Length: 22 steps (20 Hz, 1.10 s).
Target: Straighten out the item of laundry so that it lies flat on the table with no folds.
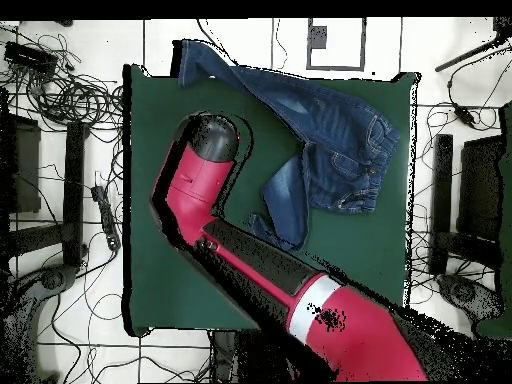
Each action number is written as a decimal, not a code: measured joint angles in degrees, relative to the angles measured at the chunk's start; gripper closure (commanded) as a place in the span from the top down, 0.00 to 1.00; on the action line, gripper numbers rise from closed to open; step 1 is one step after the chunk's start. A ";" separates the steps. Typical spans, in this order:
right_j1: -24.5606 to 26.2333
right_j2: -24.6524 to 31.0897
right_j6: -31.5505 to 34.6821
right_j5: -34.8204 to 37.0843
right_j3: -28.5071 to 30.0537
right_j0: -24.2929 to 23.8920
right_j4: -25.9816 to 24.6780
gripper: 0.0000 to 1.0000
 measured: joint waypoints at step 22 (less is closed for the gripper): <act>-7.93 -0.02 0.00 0.01 11.66 -3.49 3.87 1.00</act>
